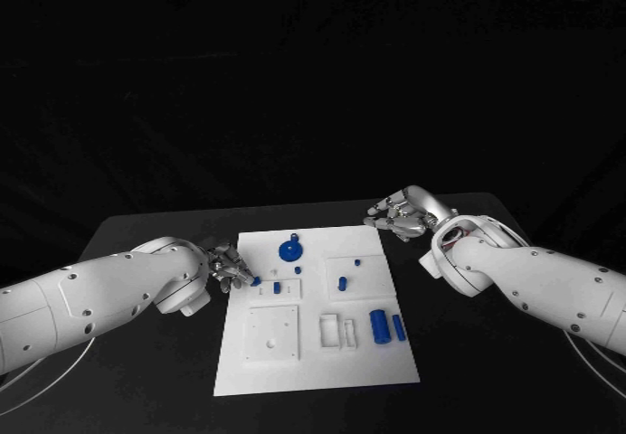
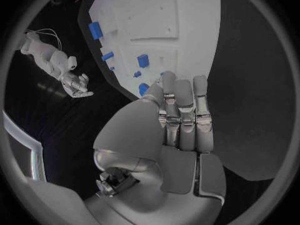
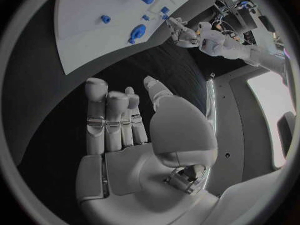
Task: Assemble the parts on the task board
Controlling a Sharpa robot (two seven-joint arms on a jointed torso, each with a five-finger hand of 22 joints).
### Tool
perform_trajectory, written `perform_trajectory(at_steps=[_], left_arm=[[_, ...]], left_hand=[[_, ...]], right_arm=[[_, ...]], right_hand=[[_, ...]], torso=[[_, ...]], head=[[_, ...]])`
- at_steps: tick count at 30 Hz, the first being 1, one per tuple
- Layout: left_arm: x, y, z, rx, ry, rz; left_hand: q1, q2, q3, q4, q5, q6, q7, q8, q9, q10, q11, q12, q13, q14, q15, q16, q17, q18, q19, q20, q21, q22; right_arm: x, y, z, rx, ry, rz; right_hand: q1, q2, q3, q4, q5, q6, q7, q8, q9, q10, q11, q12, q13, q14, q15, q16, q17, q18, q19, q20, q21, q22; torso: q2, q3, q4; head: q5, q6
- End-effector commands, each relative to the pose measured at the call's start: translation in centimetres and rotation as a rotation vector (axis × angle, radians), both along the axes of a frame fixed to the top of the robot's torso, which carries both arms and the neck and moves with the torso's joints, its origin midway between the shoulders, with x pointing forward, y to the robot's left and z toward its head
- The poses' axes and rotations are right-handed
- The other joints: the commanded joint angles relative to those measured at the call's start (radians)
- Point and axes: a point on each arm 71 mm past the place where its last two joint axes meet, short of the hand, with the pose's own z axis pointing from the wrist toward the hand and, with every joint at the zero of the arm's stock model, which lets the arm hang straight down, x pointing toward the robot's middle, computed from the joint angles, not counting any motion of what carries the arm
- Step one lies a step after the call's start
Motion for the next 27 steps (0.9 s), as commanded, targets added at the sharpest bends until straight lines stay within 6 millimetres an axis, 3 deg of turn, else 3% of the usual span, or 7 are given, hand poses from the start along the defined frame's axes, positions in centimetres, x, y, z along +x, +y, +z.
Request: perform_trajectory(at_steps=[1, 3, 6, 7, 10, 20, 27], left_arm=[[0.05, 0.1, 0.23, -0.027, -0.029, 0.026], [0.05, 0.35, 0.3, -0.029, -0.039, 0.04], [0.01, 0.65, 0.38, -0.035, -0.05, 0.053], [-0.01, 0.74, 0.41, -0.037, -0.053, 0.055], [-0.04, 0.83, 0.45, -0.042, -0.057, 0.057], [-0.09, 0.66, 0.28, -0.029, -0.033, 0.038], [0.04, 0.05, 0.22, 0.002, -0.033, -0.003]], left_hand=[[-0.004, -0.007, -0.017, 0.013, -0.032, -0.021, 0.001, 0.004, -0.013, 0.043, -0.008, 0.001, -0.001, 0.006, -0.001, 0.001, -0.002, -0.014, 0.003, 0.002, 0.001, 0.018], [-0.02, -0.02, -0.038, 0.029, -0.049, -0.055, 0.006, 0.002, -0.032, 0.041, -0.007, 0.003, 0.002, 0.009, 0.001, 0.001, -0.002, -0.015, 0.005, 0.005, -0.002, 0.016], [-0.072, -0.072, -0.083, 0.083, -0.173, -0.095, 0.014, 0.006, -0.078, 0.042, -0.007, 0.01, 0.01, 0.013, 0.003, 0.0, -0.003, -0.015, 0.013, 0.009, -0.016, 0.005], [-0.105, -0.106, -0.107, 0.114, -0.189, -0.109, 0.019, 0.006, -0.095, 0.043, -0.005, 0.012, 0.012, 0.013, 0.005, -0.002, -0.004, -0.015, 0.016, 0.011, -0.022, 0.0], [-0.09, -0.151, -0.124, 0.201, -0.194, -0.116, 0.021, 0.018, -0.164, 0.042, -0.003, 0.01, 0.019, 0.014, 0.008, -0.009, -0.006, -0.015, 0.036, 0.014, -0.06, -0.016], [-0.065, -0.168, -0.116, 0.206, -0.193, -0.167, 0.032, 0.014, -0.168, 0.039, 0.003, -0.008, 0.02, 0.007, 0.011, -0.018, -0.009, -0.015, 0.043, 0.018, -0.099, 0.0], [-0.024, -0.136, -0.124, 0.156, -0.17, -0.15, 0.028, 0.013, -0.169, 0.037, -0.001, -0.014, 0.024, 0.0, 0.009, -0.015, -0.008, -0.015, 0.046, 0.017, -0.117, 0.015]], right_arm=[[-0.06, 0.14, -0.02, -0.002, 0.002, 0.016], [-0.06, 0.12, -0.03, -0.002, 0.002, 0.016], [-0.05, 0.08, -0.04, -0.002, 0.002, 0.015], [-0.05, 0.07, -0.05, -0.002, 0.002, 0.014], [-0.05, 0.06, -0.06, -0.002, 0.002, 0.014], [-0.04, 0.1, -0.1, -0.001, 0.003, 0.015], [-0.03, 0.16, -0.14, -0.001, 0.004, 0.016]], right_hand=[[-0.002, -0.001, -0.006, -0.002, 0.005, -0.002, 0.002, -0.004, 0.0, -0.003, 0.002, -0.002, 0.0, -0.004, -0.001, -0.004, 0.0, 0.011, 0.006, 0.001, -0.003, 0.061], [-0.002, -0.001, -0.006, -0.002, 0.005, -0.002, 0.002, -0.004, 0.0, -0.003, 0.002, -0.002, 0.0, -0.004, -0.001, -0.004, 0.0, 0.011, 0.006, 0.001, -0.003, 0.061], [-0.002, -0.001, -0.006, -0.002, 0.005, -0.002, 0.002, -0.004, 0.0, -0.003, 0.002, -0.002, 0.0, -0.004, -0.001, -0.004, 0.0, 0.011, 0.006, 0.001, -0.003, 0.061], [-0.002, -0.001, -0.006, -0.002, 0.005, -0.002, 0.002, -0.004, 0.0, -0.003, 0.002, -0.002, 0.0, -0.004, -0.001, -0.004, 0.0, 0.011, 0.006, 0.001, -0.003, 0.061], [-0.002, -0.001, -0.006, -0.002, 0.005, -0.002, 0.002, -0.004, 0.0, -0.003, 0.002, -0.002, 0.0, -0.004, -0.001, -0.004, 0.0, 0.011, 0.006, 0.001, -0.003, 0.061], [-0.002, -0.001, -0.006, -0.002, 0.005, -0.002, 0.002, -0.004, 0.0, -0.003, 0.002, -0.002, 0.0, -0.004, -0.001, -0.004, 0.0, 0.011, 0.006, 0.001, -0.003, 0.061], [-0.002, -0.001, -0.006, -0.002, 0.005, -0.002, 0.002, -0.004, 0.0, -0.003, 0.002, -0.002, 0.0, -0.004, -0.001, -0.004, 0.0, 0.011, 0.006, 0.001, -0.003, 0.061]], torso=[[0.0, -0.0004, 0.0001], [0.0, -0.0007, 0.0002], [0.0, -0.001, 0.0002], [0.0, -0.0012, 0.0002], [0.0, -0.0011, 0.0005], [0.001, -0.0009, 0.0005], [0.001, -0.0011, -0.0003]], head=[[0.0, 0.001], [0.0, 0.001], [0.0, 0.001], [0.0, 0.001], [0.0, 0.0], [0.001, -0.003], [0.002, -0.005]])
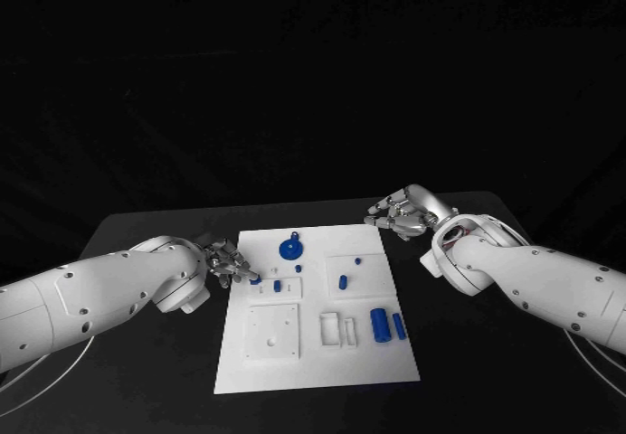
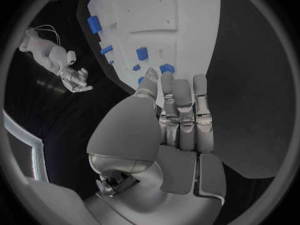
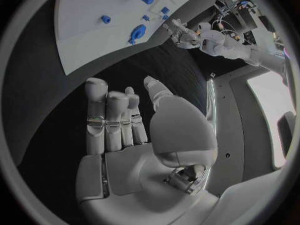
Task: Assemble the parts on the task board
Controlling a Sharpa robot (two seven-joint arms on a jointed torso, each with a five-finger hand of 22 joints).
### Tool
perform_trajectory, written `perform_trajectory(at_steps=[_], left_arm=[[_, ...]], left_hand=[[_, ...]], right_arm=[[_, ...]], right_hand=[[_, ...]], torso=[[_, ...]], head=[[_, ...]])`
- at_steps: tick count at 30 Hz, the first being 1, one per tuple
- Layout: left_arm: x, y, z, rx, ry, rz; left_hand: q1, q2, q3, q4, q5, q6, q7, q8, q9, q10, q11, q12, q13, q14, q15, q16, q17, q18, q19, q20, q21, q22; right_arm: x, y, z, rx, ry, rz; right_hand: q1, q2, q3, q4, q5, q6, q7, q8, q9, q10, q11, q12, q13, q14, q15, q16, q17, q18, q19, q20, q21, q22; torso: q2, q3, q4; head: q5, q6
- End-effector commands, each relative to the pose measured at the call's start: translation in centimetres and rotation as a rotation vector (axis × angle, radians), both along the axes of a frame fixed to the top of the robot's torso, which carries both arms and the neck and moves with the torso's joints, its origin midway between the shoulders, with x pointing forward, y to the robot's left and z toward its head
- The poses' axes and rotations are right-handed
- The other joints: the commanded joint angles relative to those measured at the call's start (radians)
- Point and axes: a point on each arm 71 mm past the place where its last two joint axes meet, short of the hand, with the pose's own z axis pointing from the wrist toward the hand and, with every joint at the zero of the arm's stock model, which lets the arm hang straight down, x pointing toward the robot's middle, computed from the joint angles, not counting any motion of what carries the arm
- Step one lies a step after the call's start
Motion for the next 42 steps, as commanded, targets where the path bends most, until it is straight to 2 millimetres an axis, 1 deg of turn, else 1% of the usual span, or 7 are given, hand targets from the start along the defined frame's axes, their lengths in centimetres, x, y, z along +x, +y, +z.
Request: perform_trajectory(at_steps=[1, 2, 7, 11, 15, 28, 42], left_arm=[[0.0, -0.5, 0.0, 0.026, 0.001, -0.044], [0.1, -0.6, 0.0, 0.03, -0.001, -0.048], [0.2, -0.9, -0.1, 0.042, -0.008, -0.058], [0.3, -1.1, -0.3, 0.047, -0.009, -0.065], [0.2, -1.2, -0.5, 0.052, -0.007, -0.071], [0.1, -1.3, -0.9, 0.075, 0.002, -0.097], [0.0, -1.5, -1.3, 0.075, 0.0, -0.116]], left_hand=[[0.009, 0.008, -0.005, -0.012, 0.005, 0.006, 0.002, -0.005, -0.001, 0.038, -0.001, -0.007, 0.002, -0.009, 0.001, -0.003, 0.0, -0.015, 0.009, 0.001, -0.007, 0.015], [0.008, 0.013, -0.011, -0.016, 0.006, 0.007, 0.001, -0.005, -0.002, 0.038, -0.001, -0.008, 0.002, -0.01, 0.001, -0.003, 0.0, -0.015, 0.011, 0.001, -0.009, 0.016], [0.01, 0.015, -0.012, -0.018, 0.007, 0.007, 0.003, -0.006, -0.002, 0.038, 0.0, -0.008, 0.003, -0.01, 0.001, -0.003, -0.001, -0.015, 0.011, 0.001, -0.011, 0.016], [0.012, 0.017, -0.012, -0.02, 0.007, 0.004, 0.002, -0.007, -0.002, 0.038, -0.001, -0.008, 0.003, -0.01, 0.001, -0.003, -0.001, -0.015, 0.012, 0.001, -0.012, 0.017], [0.018, 0.023, -0.011, -0.024, 0.007, 0.005, 0.002, -0.006, -0.002, 0.038, -0.001, -0.008, 0.004, -0.01, 0.0, -0.001, 0.0, -0.015, 0.012, 0.001, -0.013, 0.017], [0.068, 0.05, -0.016, -0.071, 0.032, 0.029, 0.0, -0.009, -0.002, 0.035, -0.003, -0.015, 0.005, -0.013, -0.001, 0.003, 0.001, -0.015, 0.01, -0.001, -0.011, 0.02], [0.086, 0.048, -0.021, -0.095, 0.037, 0.021, -0.001, -0.009, -0.003, 0.035, -0.005, -0.018, 0.004, -0.013, -0.003, 0.004, 0.001, -0.015, 0.008, -0.003, -0.005, 0.02]], right_arm=[[0.0, 0.2, -0.1, -0.001, 0.003, 0.017], [0.0, 0.2, -0.1, -0.001, 0.003, 0.017], [0.0, 0.2, -0.1, -0.001, 0.003, 0.018], [0.0, 0.3, -0.1, -0.001, 0.004, 0.019], [0.0, 0.3, -0.1, -0.001, 0.004, 0.019], [-0.1, 0.3, -0.1, -0.001, 0.006, 0.02], [-0.1, 0.3, -0.2, -0.001, 0.007, 0.022]], right_hand=[[-0.002, -0.001, -0.006, -0.002, 0.005, -0.002, 0.002, -0.004, 0.0, -0.003, 0.002, -0.002, 0.0, -0.004, -0.001, -0.004, 0.0, 0.011, 0.006, 0.001, -0.003, 0.061], [-0.002, -0.001, -0.006, -0.002, 0.005, -0.002, 0.002, -0.004, 0.0, -0.003, 0.002, -0.002, 0.0, -0.004, -0.001, -0.004, 0.0, 0.011, 0.006, 0.001, -0.003, 0.061], [-0.002, -0.001, -0.006, -0.002, 0.005, -0.002, 0.002, -0.004, 0.0, -0.003, 0.002, -0.002, 0.0, -0.004, -0.001, -0.004, 0.0, 0.011, 0.006, 0.001, -0.003, 0.061], [-0.002, -0.001, -0.006, -0.002, 0.005, -0.002, 0.002, -0.004, 0.0, -0.003, 0.002, -0.002, 0.0, -0.004, -0.001, -0.004, 0.0, 0.011, 0.006, 0.001, -0.003, 0.061], [-0.002, -0.001, -0.006, -0.002, 0.005, -0.002, 0.002, -0.004, 0.0, -0.003, 0.002, -0.002, 0.0, -0.004, -0.001, -0.004, 0.0, 0.011, 0.006, 0.001, -0.003, 0.061], [-0.001, 0.0, -0.007, -0.001, 0.005, -0.004, 0.002, -0.004, 0.0, -0.001, 0.002, 0.001, 0.002, -0.003, -0.001, -0.002, 0.001, 0.011, 0.007, 0.001, 0.0, 0.061], [-0.001, 0.0, -0.007, -0.001, 0.005, -0.004, 0.002, -0.004, 0.0, -0.001, 0.002, 0.001, 0.002, -0.003, -0.001, -0.002, 0.001, 0.011, 0.007, 0.001, 0.0, 0.061]], torso=[[0.0, 0.0, -0.0002], [0.0, 0.0, -0.0002], [0.0, 0.0002, 0.0], [0.0, -0.0005, -0.0005], [0.0, 0.0001, -0.0003], [-0.001, 0.0008, 0.0005], [-0.001, 0.0009, -0.0002]], head=[[0.001, -0.001], [0.001, -0.002], [0.001, -0.003], [0.0, -0.003], [0.0, -0.004], [-0.001, -0.007], [-0.003, -0.009]])
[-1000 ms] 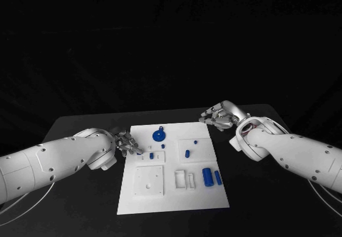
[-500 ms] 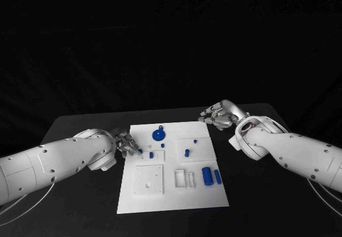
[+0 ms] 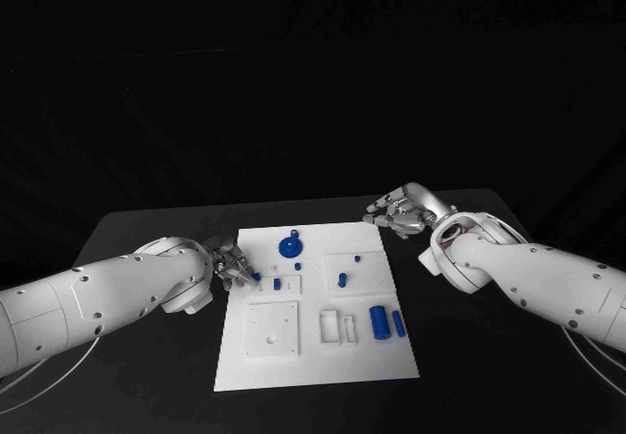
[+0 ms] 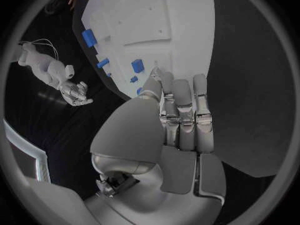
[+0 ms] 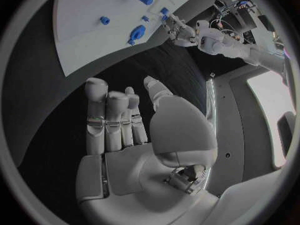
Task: Assemble the parts on the task board
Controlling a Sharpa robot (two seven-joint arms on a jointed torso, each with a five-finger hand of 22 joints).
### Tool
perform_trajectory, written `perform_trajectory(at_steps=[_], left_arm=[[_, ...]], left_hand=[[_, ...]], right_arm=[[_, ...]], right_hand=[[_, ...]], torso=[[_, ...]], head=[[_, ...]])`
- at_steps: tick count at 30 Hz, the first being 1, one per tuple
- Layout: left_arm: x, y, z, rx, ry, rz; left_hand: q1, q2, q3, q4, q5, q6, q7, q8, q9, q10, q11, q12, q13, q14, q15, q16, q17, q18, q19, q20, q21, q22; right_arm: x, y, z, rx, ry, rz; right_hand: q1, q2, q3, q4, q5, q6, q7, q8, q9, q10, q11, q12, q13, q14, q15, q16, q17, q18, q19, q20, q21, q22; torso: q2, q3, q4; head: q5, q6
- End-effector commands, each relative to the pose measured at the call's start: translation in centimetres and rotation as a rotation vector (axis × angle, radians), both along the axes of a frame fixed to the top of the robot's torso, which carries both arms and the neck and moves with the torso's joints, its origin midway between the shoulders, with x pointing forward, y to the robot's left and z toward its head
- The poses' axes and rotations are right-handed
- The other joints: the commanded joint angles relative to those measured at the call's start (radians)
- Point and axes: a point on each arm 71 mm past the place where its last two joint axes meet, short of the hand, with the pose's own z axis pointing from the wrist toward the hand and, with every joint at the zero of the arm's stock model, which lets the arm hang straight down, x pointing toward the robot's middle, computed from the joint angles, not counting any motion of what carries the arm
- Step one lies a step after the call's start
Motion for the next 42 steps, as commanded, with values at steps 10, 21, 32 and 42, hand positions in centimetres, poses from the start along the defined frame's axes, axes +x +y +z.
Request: perform_trajectory(at_steps=[10, 21, 32, 42], left_arm=[[-0.1, -0.63, -0.04, 0.014, -0.05, -0.074], [-0.16, -0.83, -0.23, 0.05, -0.12, -0.107], [-0.02, -0.62, -0.25, 0.066, -0.144, -0.115], [0.13, -0.76, 0.07, 0.12, -0.21, -0.173]], left_hand=[[0.019, 0.014, -0.002, -0.025, 0.01, 0.009, -0.007, -0.004, -0.001, 0.036, -0.008, -0.003, 0.002, -0.007, -0.004, 0.005, 0.001, -0.015, -0.003, -0.005, 0.014, 0.022], [0.015, 0.027, -0.002, -0.022, 0.01, 0.019, -0.007, -0.002, -0.001, 0.038, -0.007, 0.001, 0.003, -0.002, -0.004, 0.007, 0.001, -0.015, -0.001, -0.006, 0.02, 0.021], [0.024, 0.063, 0.002, -0.023, 0.045, 0.097, -0.013, -0.007, 0.002, 0.033, -0.005, 0.005, 0.006, -0.002, -0.004, 0.008, 0.0, -0.015, -0.006, -0.007, 0.032, 0.022], [0.03, 0.082, 0.0, -0.037, 0.102, 0.141, -0.019, -0.009, 0.002, 0.029, -0.006, 0.007, 0.01, -0.005, -0.006, 0.012, -0.003, -0.015, -0.017, -0.01, 0.053, 0.024]], right_arm=[[-0.07, 0.22, -0.04, -0.002, 0.003, 0.018], [-0.07, 0.22, -0.05, -0.002, 0.003, 0.019], [-0.08, 0.17, -0.04, -0.002, 0.004, 0.018], [-0.12, 0.31, -0.01, -0.001, 0.002, 0.022]], right_hand=[[-0.001, 0.0, -0.007, -0.001, 0.005, -0.004, 0.003, -0.004, -0.001, -0.001, 0.002, 0.001, 0.001, -0.003, -0.001, -0.002, 0.002, 0.011, 0.007, 0.001, 0.0, 0.061], [-0.001, 0.001, -0.007, -0.001, 0.005, -0.002, 0.002, -0.004, 0.0, -0.002, 0.001, 0.0, 0.001, -0.003, -0.001, -0.001, 0.003, 0.01, 0.007, 0.001, 0.0, 0.061], [-0.001, 0.001, -0.007, -0.001, 0.005, -0.002, 0.002, -0.004, 0.0, -0.002, 0.001, 0.0, 0.001, -0.003, -0.001, -0.001, 0.003, 0.01, 0.007, 0.001, 0.0, 0.061], [-0.004, 0.001, -0.009, 0.001, 0.006, -0.002, 0.002, -0.004, 0.0, -0.001, 0.002, 0.001, 0.002, -0.003, -0.001, -0.001, 0.003, 0.01, 0.007, 0.001, 0.0, 0.061]], torso=[[0.0, 0.0006, 0.0005], [0.0, 0.0003, -0.001], [-0.001, 0.0005, 0.0004], [-0.001, 0.0006, 0.0005]], head=[[-0.002, -0.003], [-0.003, -0.002], [-0.004, -0.002], [-0.004, 0.001]])
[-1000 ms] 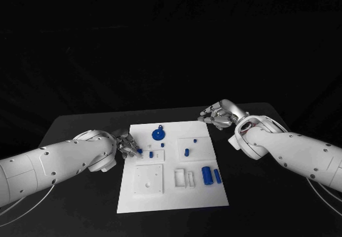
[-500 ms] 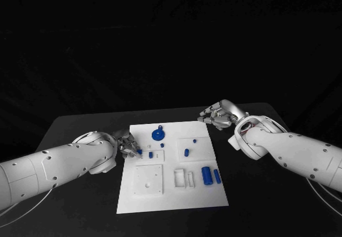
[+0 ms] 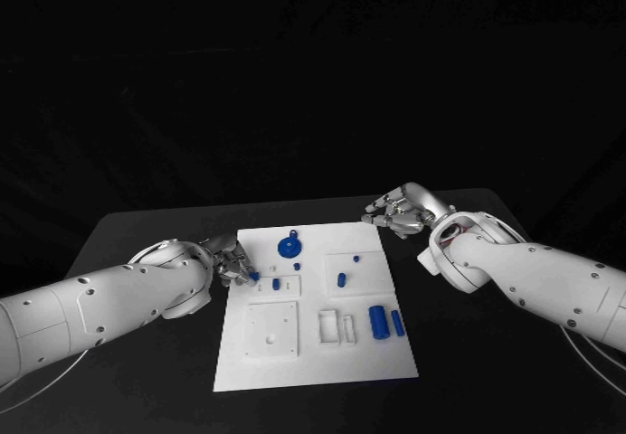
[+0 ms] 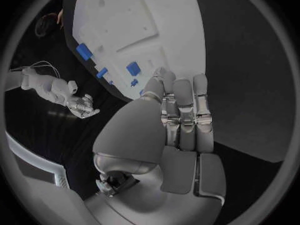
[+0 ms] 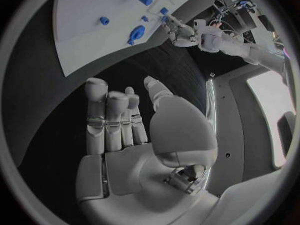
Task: Assemble the parts on the task board
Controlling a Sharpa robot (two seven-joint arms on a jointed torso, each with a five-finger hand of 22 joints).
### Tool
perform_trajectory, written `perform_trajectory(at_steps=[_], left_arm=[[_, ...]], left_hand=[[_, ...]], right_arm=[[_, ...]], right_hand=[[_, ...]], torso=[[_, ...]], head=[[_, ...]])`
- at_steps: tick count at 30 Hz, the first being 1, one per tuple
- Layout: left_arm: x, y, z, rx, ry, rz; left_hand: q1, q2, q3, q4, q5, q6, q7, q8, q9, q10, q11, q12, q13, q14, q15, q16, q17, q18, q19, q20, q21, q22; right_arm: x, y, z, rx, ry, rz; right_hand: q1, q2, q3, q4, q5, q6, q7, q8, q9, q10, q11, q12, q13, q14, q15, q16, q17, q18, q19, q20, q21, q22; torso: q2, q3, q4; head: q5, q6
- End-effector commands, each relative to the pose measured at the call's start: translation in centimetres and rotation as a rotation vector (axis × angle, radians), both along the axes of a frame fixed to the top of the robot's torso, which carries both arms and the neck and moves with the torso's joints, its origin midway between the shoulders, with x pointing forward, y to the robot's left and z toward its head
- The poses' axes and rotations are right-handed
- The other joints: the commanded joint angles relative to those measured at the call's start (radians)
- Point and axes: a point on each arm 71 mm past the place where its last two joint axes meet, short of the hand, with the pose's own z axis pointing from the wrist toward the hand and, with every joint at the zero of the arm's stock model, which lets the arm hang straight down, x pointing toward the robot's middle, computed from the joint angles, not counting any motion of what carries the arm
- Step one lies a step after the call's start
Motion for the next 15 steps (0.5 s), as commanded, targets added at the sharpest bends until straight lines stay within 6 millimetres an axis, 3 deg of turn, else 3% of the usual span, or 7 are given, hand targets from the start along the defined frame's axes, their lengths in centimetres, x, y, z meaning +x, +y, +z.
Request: perform_trajectory(at_steps=[1, 15], left_arm=[[0.06, -0.41, 0.33, 0.037, -0.069, -0.061], [-0.13, -0.61, 0.68, -0.013, -0.105, -0.091]], left_hand=[[0.007, 0.015, -0.002, -0.01, 0.012, 0.015, -0.003, 0.007, 0.004, 0.029, -0.007, 0.004, 0.003, 0.0, -0.005, 0.005, -0.001, -0.015, -0.008, 0.0, 0.01, 0.023], [-0.005, 0.028, -0.01, -0.022, 0.033, 0.024, -0.006, 0.006, 0.004, 0.034, -0.008, 0.006, 0.004, 0.002, -0.006, 0.01, -0.006, -0.015, -0.018, -0.002, 0.039, 0.022]], right_arm=[[-0.1, 0.32, 0.01, 0.0, 0.001, 0.02], [-0.26, 0.91, 0.12, 0.006, -0.001, 0.035]], right_hand=[[-0.006, 0.001, -0.007, 0.0, 0.007, -0.002, 0.002, -0.004, 0.0, -0.001, 0.002, 0.002, 0.001, -0.002, -0.001, 0.0, 0.002, 0.01, 0.007, 0.001, 0.001, 0.061], [-0.013, 0.001, -0.011, 0.006, 0.016, -0.003, 0.002, -0.004, 0.0, -0.001, 0.002, 0.001, 0.001, -0.002, -0.001, -0.001, 0.001, 0.011, 0.007, 0.001, 0.0, 0.06]], torso=[[0.001, 0.0001, 0.0003], [0.001, -0.0019, -0.0005]], head=[[0.001, 0.001], [0.005, 0.01]])
